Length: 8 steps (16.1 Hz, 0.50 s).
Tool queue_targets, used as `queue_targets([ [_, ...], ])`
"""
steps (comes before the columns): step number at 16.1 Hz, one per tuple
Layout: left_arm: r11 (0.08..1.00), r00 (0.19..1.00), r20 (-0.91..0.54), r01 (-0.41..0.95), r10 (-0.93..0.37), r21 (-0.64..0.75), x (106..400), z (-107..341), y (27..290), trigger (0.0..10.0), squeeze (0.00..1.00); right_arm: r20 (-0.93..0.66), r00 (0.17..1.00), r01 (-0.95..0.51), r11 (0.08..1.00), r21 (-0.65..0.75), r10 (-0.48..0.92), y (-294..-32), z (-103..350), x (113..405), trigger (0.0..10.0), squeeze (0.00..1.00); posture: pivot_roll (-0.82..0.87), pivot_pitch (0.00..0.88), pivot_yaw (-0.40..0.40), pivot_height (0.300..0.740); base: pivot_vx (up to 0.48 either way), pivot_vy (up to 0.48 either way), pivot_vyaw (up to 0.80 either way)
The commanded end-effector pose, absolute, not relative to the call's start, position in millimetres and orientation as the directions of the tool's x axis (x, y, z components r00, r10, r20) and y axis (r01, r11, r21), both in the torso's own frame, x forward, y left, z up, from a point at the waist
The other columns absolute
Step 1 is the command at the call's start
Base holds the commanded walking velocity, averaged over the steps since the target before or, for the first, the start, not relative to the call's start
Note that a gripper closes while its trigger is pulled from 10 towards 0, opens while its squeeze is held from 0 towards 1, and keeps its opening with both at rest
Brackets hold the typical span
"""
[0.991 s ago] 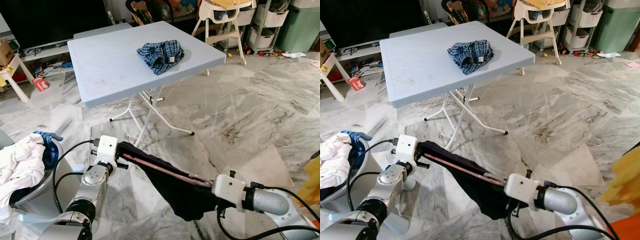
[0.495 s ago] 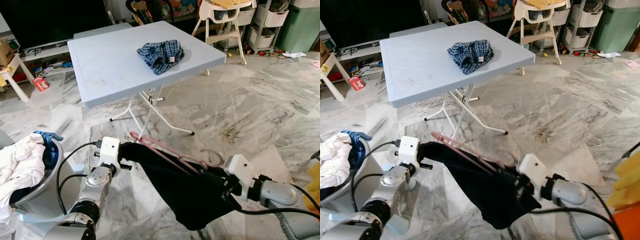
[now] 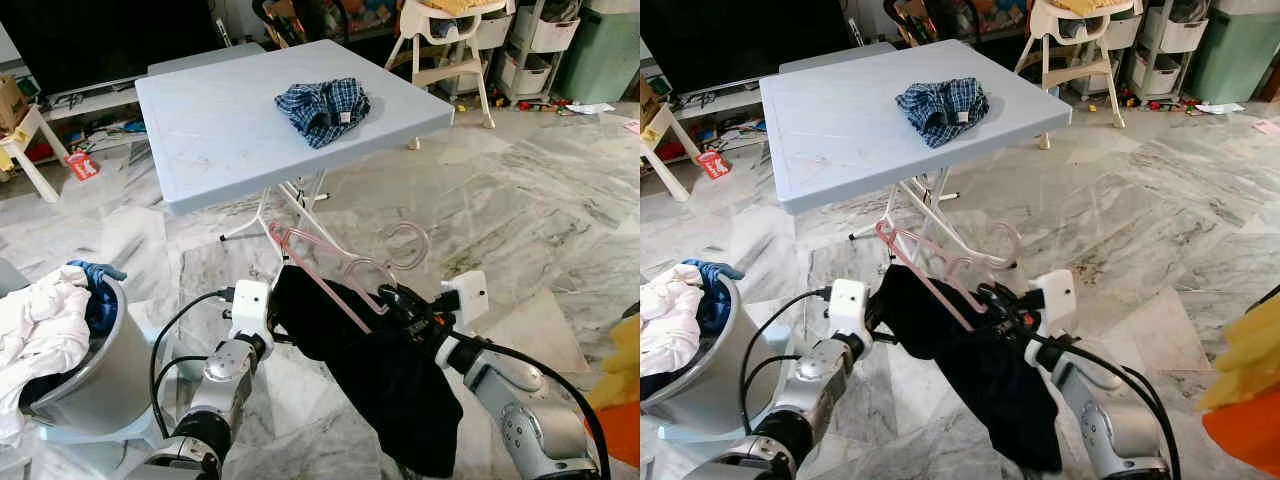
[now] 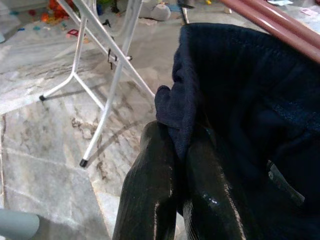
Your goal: Hang hanger
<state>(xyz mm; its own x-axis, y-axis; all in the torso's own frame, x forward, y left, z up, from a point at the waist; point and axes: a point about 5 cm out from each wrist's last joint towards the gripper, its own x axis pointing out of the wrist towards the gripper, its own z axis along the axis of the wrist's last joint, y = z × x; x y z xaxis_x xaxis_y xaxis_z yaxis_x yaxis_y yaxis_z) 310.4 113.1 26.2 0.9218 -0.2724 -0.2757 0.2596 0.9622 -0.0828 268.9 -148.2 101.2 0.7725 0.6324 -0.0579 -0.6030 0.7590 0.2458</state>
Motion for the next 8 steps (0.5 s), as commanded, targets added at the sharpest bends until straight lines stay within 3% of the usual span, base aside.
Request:
queue_targets([
  [1,0.970,0.929,-0.279,0.234,-0.242,-0.061,317.1,31.3,121.4,0.0,0.00,-0.013,0.701,-0.702,0.693,0.165,0.713,-139.4,118.0,265.0,10.0,0.00,-0.19,0.000,0.110,0.740,0.000,0.000,0.00],
  [6,0.993,0.952,-0.285,0.119,-0.111,0.009,321.7,35.4,161.9,0.0,0.00,-0.138,0.641,-0.757,0.651,0.052,0.755,-171.8,114.6,253.6,10.0,0.00,-0.19,0.002,0.117,0.740,0.000,0.000,0.00],
  [8,0.997,0.958,-0.284,0.063,-0.045,0.054,322.5,37.6,178.0,0.0,0.00,-0.204,0.653,-0.748,0.663,-0.022,0.729,-192.0,116.0,255.2,10.0,0.00,-0.19,0.003,0.118,0.740,0.000,0.000,0.00],
])
